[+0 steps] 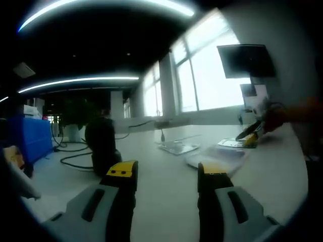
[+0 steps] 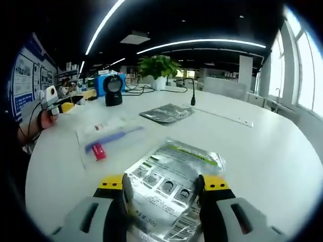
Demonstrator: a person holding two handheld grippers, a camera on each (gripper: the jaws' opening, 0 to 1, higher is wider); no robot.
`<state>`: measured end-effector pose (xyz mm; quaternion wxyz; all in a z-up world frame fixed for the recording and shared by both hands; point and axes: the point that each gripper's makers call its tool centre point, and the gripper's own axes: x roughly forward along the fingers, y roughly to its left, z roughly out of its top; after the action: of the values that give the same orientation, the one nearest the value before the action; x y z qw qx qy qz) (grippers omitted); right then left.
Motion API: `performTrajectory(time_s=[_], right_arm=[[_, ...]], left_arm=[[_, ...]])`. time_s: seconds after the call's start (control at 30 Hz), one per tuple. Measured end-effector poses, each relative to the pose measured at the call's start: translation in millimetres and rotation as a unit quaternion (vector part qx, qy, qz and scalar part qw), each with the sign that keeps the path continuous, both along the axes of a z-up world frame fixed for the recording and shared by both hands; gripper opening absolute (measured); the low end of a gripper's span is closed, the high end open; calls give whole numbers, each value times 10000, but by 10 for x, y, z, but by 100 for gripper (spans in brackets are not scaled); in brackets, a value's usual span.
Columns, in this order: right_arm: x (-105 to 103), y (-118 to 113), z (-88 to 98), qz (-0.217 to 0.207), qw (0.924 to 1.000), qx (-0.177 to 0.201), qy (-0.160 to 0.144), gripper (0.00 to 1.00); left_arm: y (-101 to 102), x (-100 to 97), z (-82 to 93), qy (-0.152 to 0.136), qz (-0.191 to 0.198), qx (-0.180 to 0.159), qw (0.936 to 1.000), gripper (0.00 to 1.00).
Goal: Clip sheet goods on table flip sheet goods clip sheet goods scan sheet goods put sheet goods back to table
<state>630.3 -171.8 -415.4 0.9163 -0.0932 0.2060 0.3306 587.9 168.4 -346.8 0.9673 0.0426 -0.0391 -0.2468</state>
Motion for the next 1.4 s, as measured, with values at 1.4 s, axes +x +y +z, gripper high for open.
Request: performTrajectory(time_s=[1.4], right_arm=[[44,-85,453,-2143,9706,789,-765,56]], left_arm=[[18,-23,45,-49,-22,-149,9999,40]])
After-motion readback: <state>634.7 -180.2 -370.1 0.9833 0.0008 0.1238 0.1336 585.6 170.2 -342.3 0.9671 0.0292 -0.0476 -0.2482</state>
